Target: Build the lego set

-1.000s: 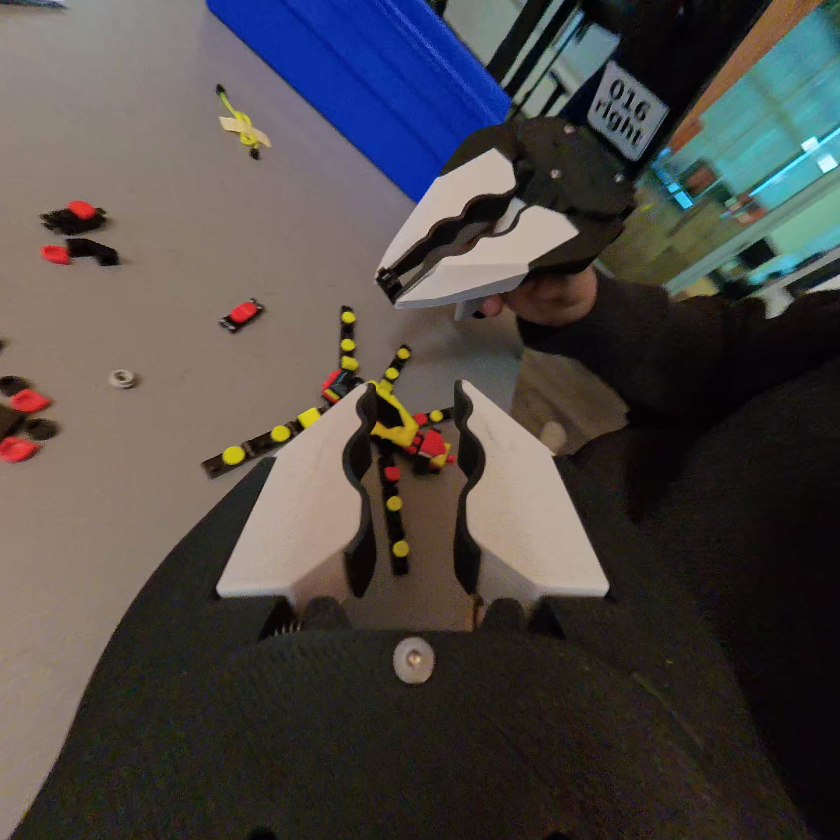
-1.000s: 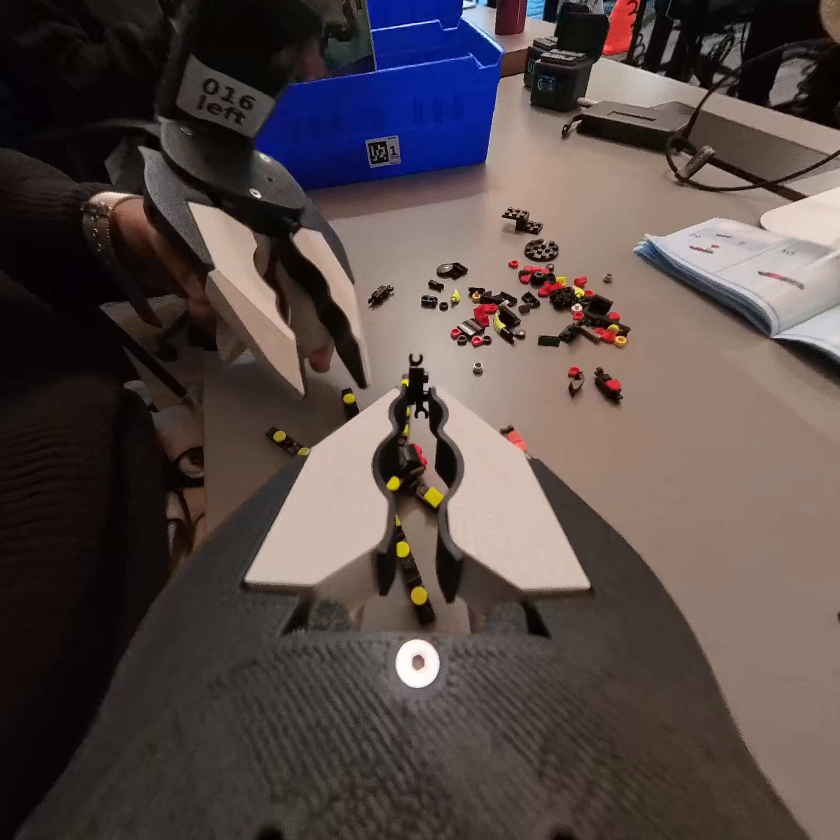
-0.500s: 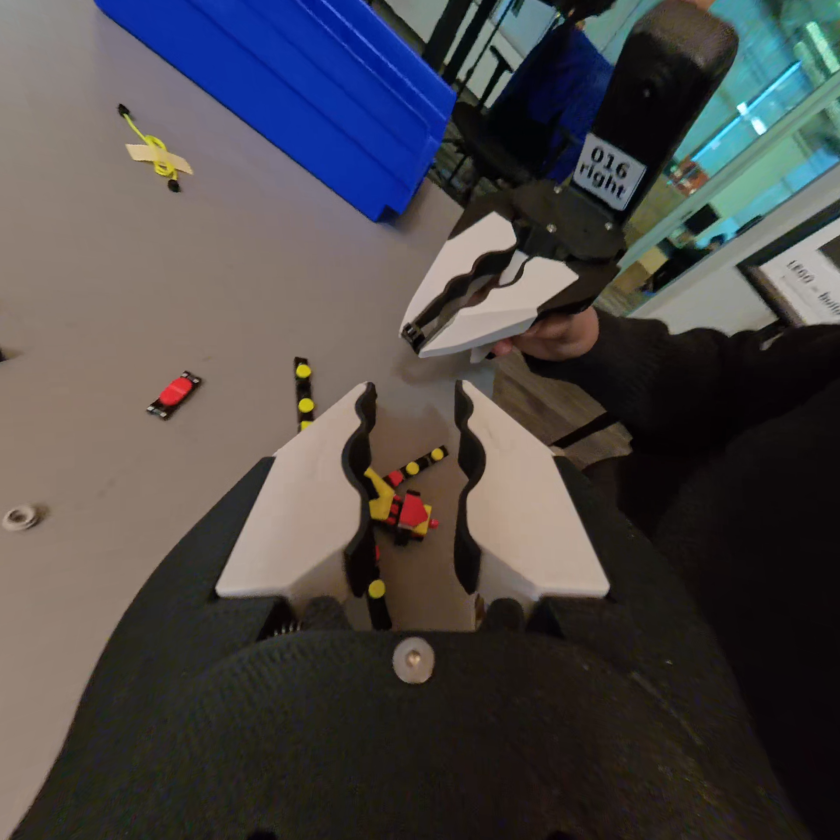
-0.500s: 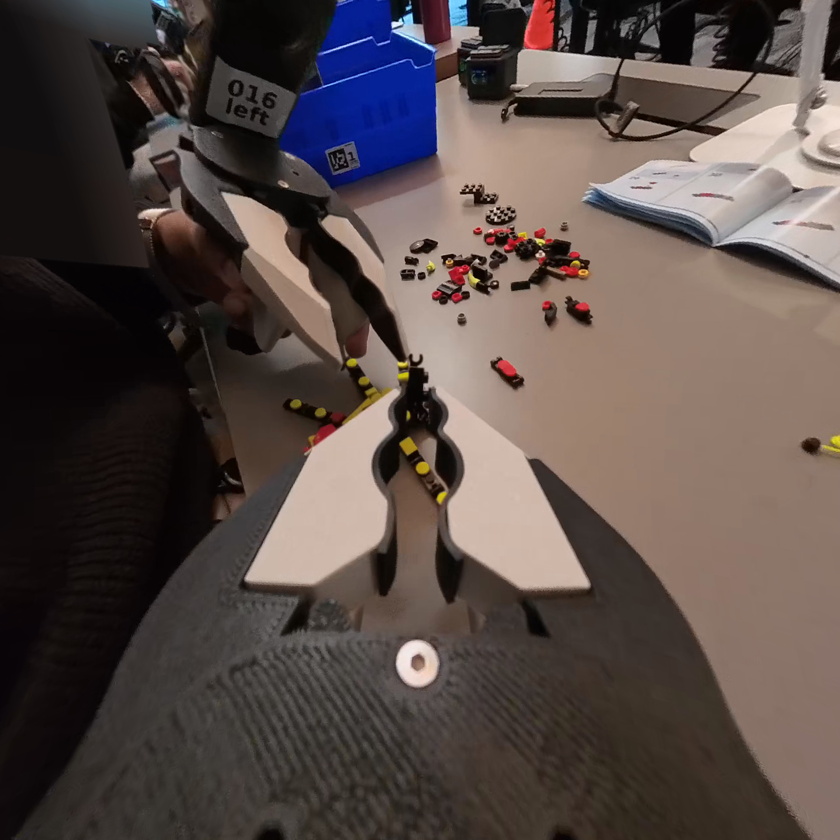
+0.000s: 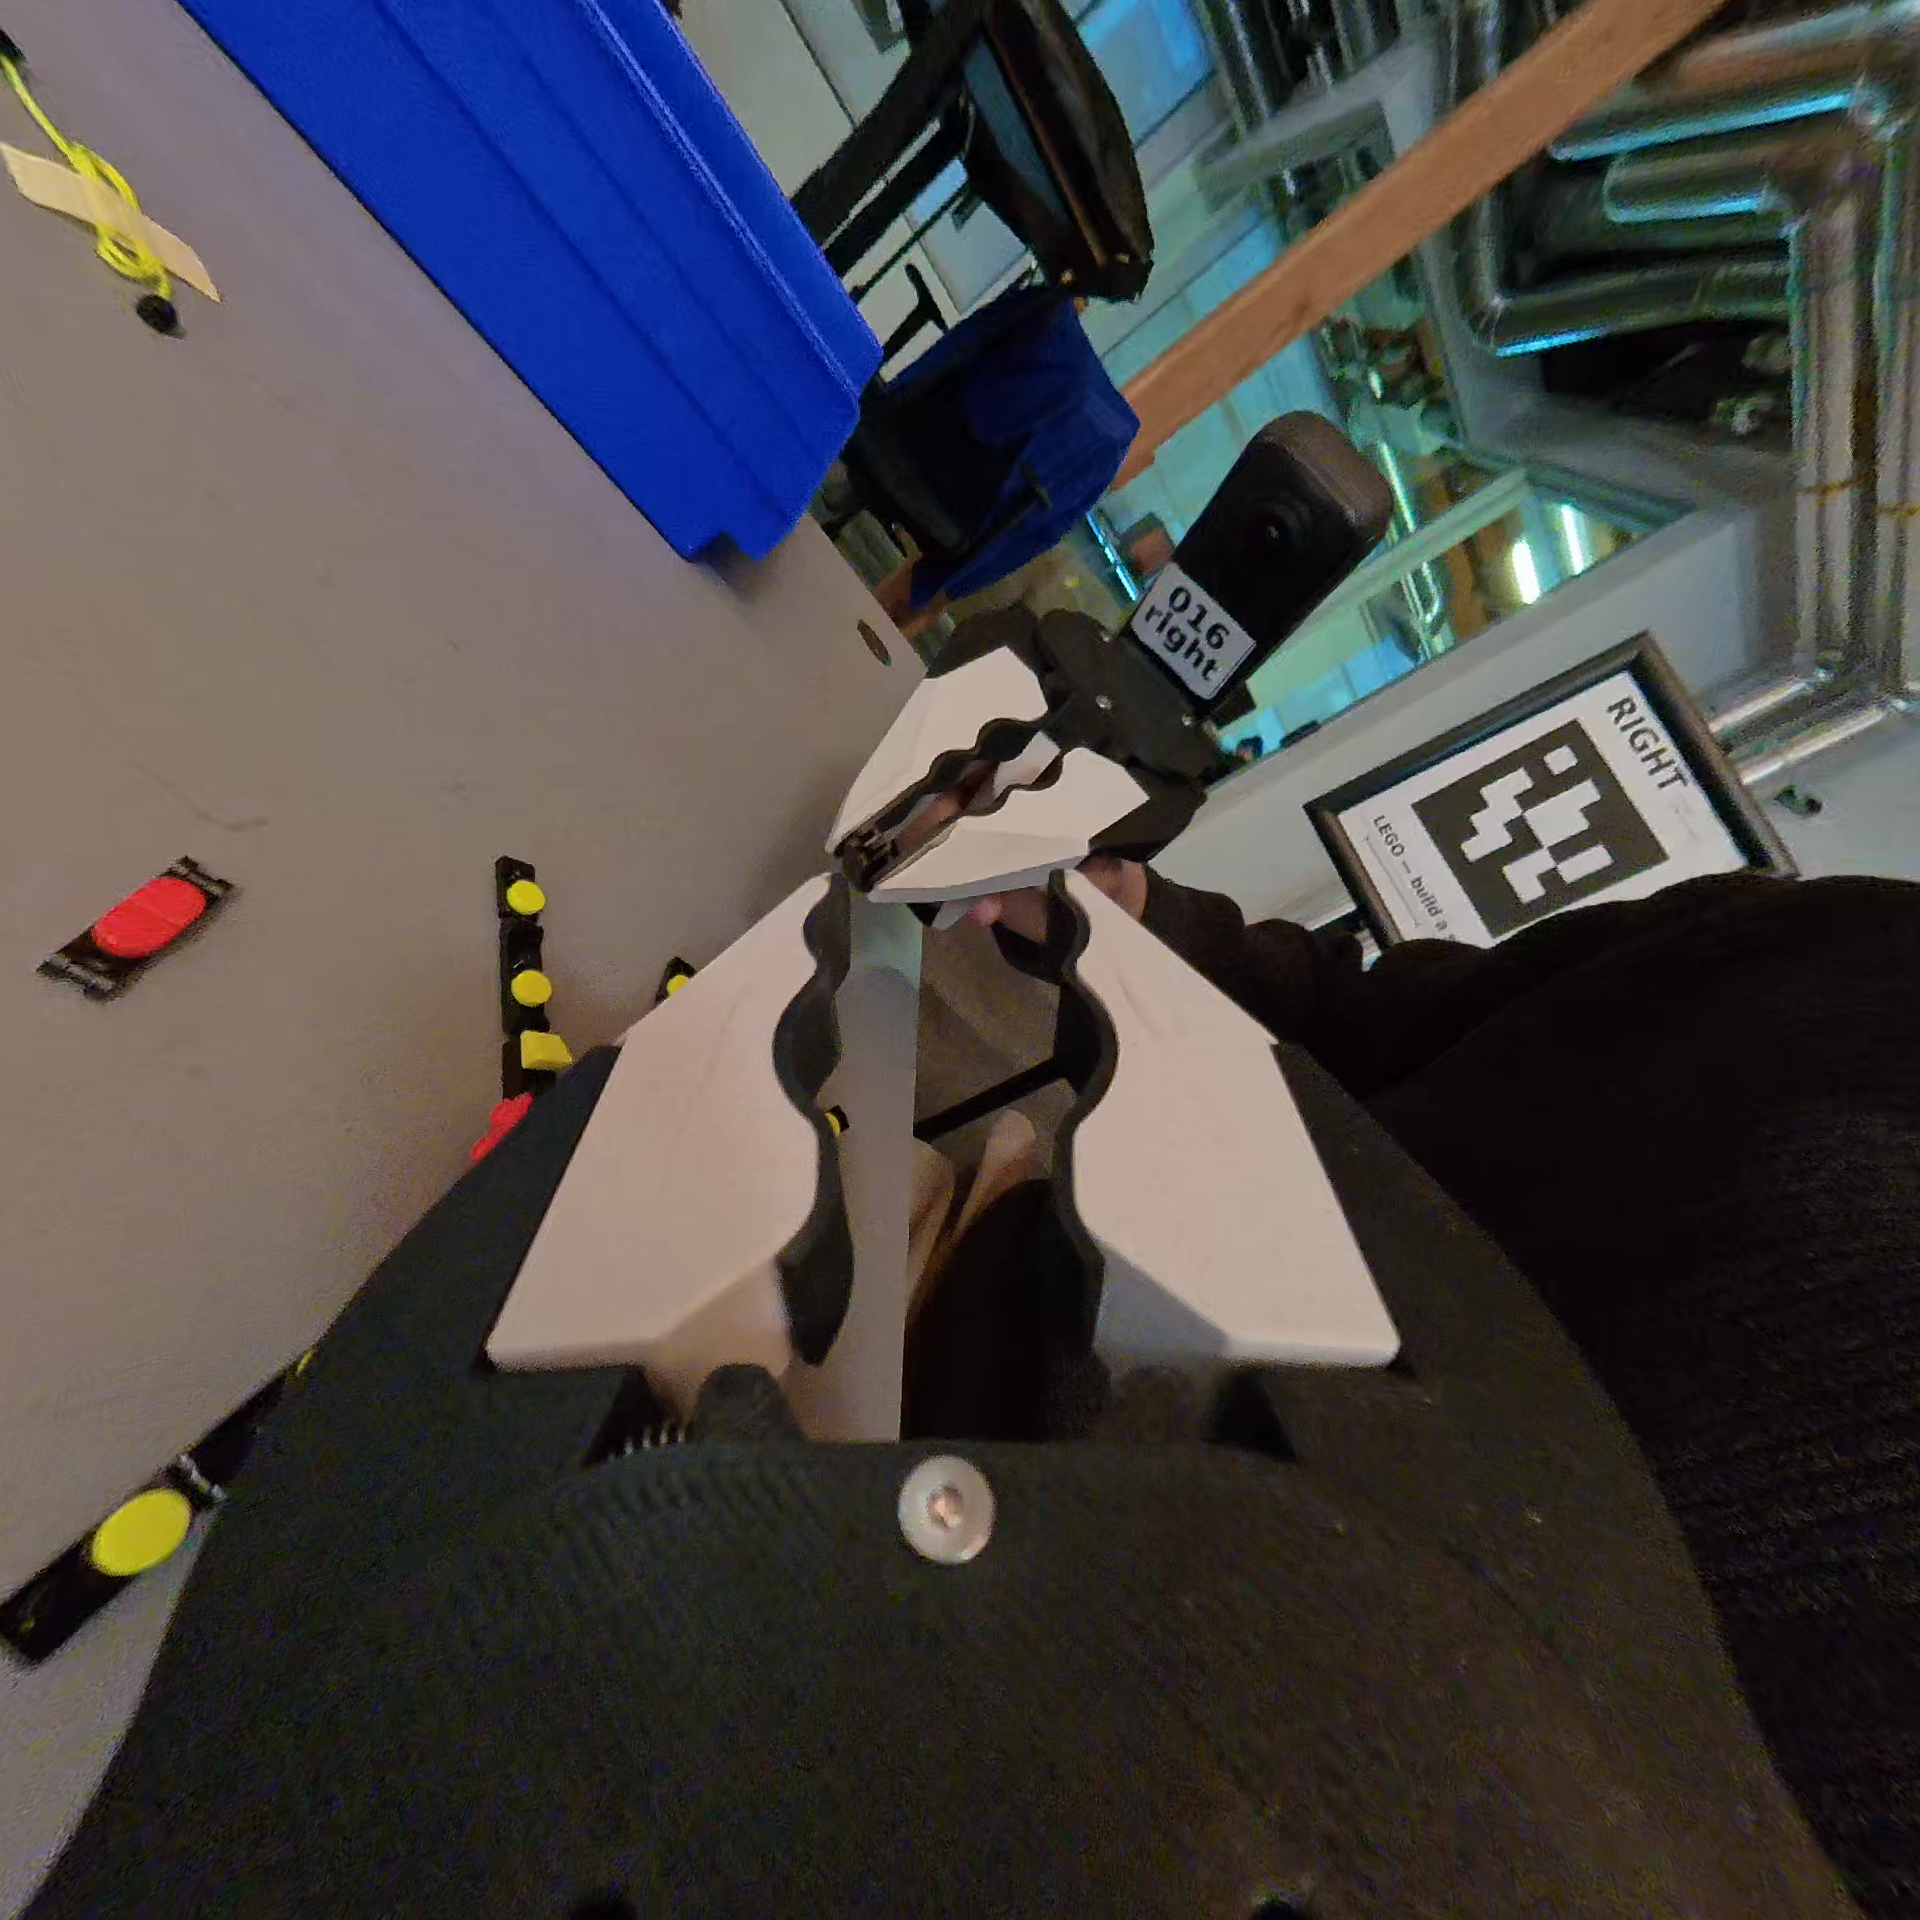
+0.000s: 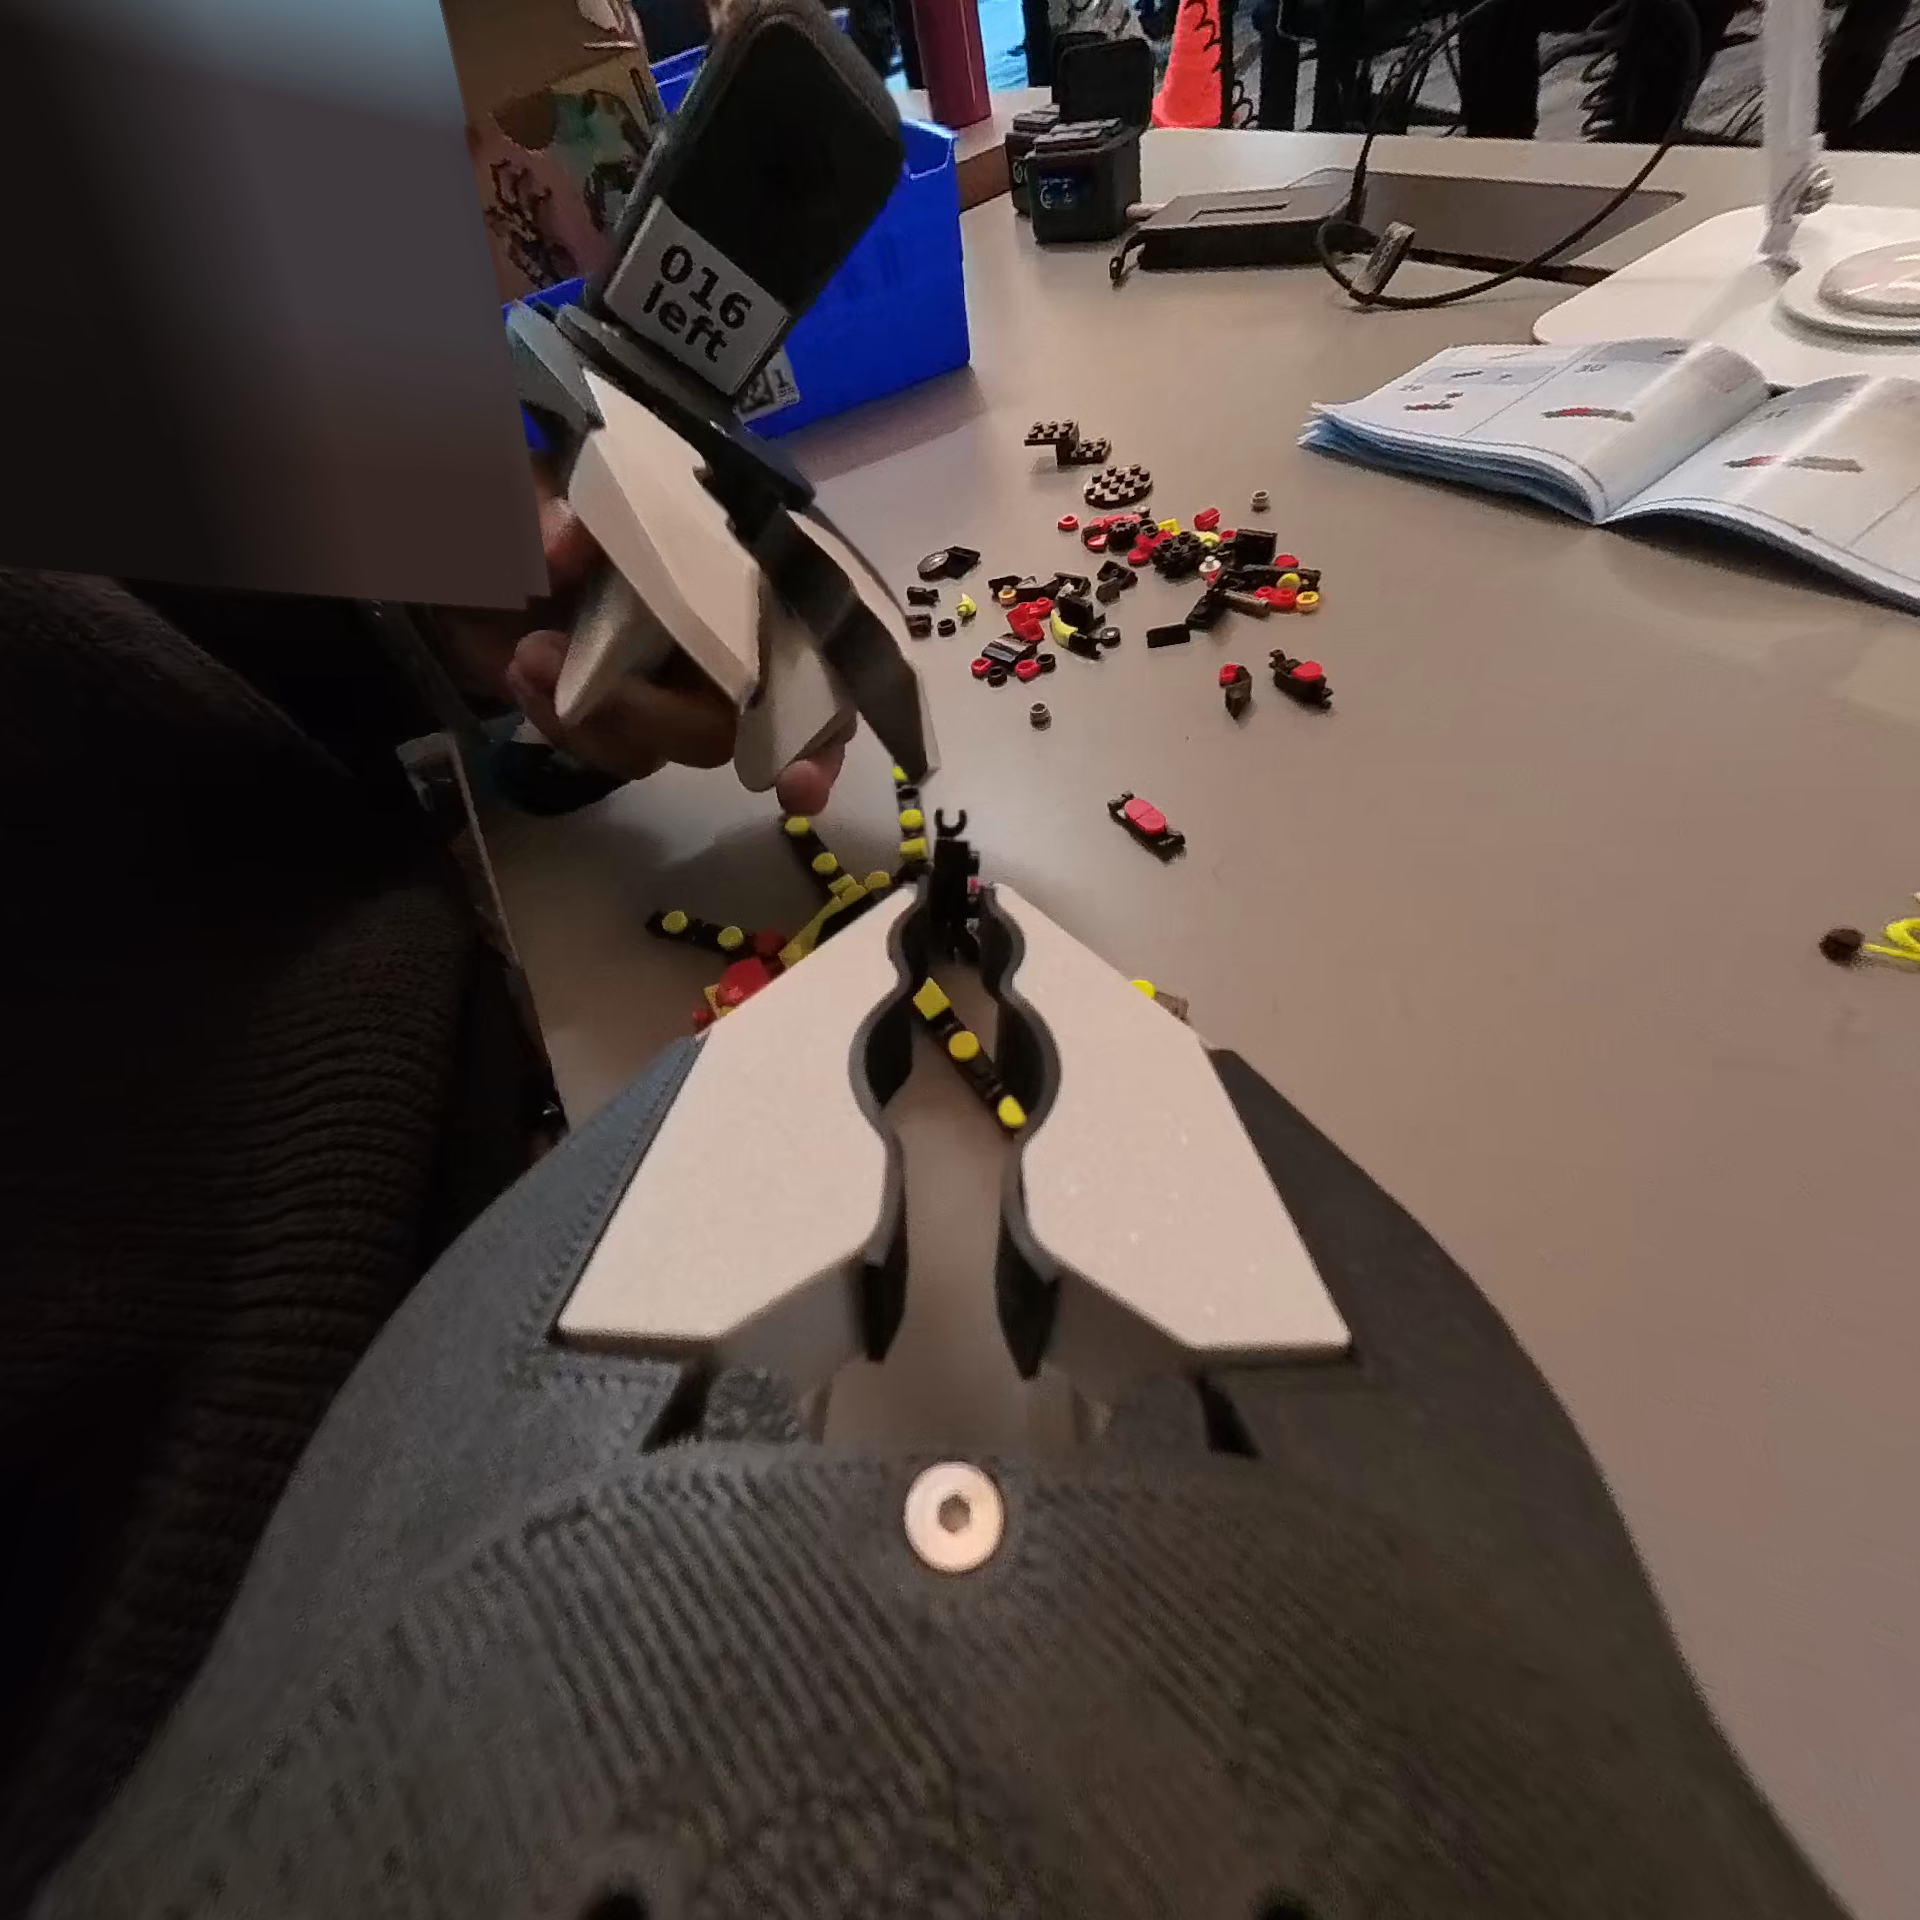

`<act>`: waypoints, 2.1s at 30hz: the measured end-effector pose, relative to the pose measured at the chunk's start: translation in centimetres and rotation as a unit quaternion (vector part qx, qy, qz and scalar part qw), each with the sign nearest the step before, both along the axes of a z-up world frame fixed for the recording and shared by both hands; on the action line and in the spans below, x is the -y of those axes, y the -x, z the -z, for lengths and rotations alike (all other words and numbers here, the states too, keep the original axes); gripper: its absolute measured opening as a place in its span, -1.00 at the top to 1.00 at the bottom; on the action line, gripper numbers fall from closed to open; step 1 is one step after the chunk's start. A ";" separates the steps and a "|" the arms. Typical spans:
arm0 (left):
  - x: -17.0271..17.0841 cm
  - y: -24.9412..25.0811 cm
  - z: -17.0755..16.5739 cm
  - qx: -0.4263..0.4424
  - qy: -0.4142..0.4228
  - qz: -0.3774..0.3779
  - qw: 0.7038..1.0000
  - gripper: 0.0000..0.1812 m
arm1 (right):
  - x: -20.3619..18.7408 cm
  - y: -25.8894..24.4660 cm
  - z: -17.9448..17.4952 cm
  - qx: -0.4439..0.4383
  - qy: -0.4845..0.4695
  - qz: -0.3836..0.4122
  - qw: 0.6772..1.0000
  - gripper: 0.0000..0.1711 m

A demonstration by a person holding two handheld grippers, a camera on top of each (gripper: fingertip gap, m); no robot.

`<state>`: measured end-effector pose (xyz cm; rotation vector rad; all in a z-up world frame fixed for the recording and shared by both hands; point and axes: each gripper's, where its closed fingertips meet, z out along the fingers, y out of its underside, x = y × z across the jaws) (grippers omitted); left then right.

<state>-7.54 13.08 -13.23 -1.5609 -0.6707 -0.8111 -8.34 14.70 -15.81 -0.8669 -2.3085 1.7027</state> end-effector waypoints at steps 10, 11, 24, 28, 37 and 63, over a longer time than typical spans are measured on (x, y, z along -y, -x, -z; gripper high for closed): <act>4.5 0.5 1.0 -0.045 0.036 -0.078 0.995 0.59 | 4.6 1.9 0.3 0.048 0.053 -0.075 0.995 0.93; 5.0 0.5 1.1 -0.047 0.040 -0.087 0.994 0.59 | 5.1 2.1 0.3 0.048 0.055 -0.083 0.994 0.93; 10.5 0.7 -1.0 -0.042 -0.016 -0.194 0.980 0.39 | 10.6 2.0 0.2 0.067 0.060 -0.185 0.979 0.92; 11.0 0.1 -0.5 -0.023 -0.002 -0.180 0.983 0.44 | 11.3 1.7 0.4 0.065 0.055 -0.203 0.975 0.92; 10.6 -0.2 0.1 -0.046 0.012 -0.163 0.985 0.65 | 12.0 0.9 0.2 0.052 0.046 -0.223 0.972 0.93; 11.1 3.0 1.7 -0.017 0.020 -0.213 0.977 0.68 | 10.4 4.1 -1.7 0.047 0.114 -0.174 0.977 0.93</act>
